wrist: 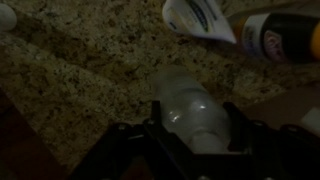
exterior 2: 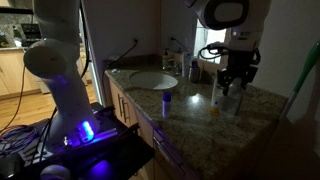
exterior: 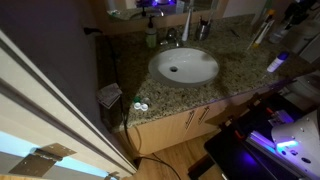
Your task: Pick the clear bottle on the left and put it near the sink
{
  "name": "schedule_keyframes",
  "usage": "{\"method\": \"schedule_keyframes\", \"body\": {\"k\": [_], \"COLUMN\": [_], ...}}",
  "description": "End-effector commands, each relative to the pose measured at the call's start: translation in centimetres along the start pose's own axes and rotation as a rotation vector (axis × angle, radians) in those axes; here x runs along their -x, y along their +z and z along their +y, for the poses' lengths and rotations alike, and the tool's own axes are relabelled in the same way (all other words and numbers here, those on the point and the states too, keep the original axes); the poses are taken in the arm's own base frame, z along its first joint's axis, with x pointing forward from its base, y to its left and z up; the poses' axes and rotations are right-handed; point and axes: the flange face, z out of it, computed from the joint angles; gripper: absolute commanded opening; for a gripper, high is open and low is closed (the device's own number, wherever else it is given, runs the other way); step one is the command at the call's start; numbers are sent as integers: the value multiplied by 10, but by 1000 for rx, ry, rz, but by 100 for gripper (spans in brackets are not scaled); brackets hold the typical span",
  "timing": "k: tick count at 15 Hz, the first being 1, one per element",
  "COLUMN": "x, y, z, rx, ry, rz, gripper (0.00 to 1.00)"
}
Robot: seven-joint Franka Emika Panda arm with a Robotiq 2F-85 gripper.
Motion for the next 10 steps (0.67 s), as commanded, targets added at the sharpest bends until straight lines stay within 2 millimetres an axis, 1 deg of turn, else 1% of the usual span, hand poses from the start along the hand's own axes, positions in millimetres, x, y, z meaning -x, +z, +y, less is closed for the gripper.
{"method": "schedule_keyframes", "body": {"k": [1, 3, 4, 5, 6, 7, 8, 9, 10], "x": [24, 36, 27, 30, 31, 30, 37, 61, 84], "y": [-88, -132, -97, -115, -121, -118, -107, -106, -111], "z": [16, 38, 12, 18, 20, 19, 15, 19, 26], "rx": [-60, -62, -56, -69, -79, -74, -47, -44, -43], "ry": [-181, -284, -193, -204, -201, -200, -220, -303, -377], "rz": [-57, -96, -60, -74, -76, -75, -52, -53, -72], "gripper": [38, 38, 38, 63, 63, 63, 38, 38, 38]}}
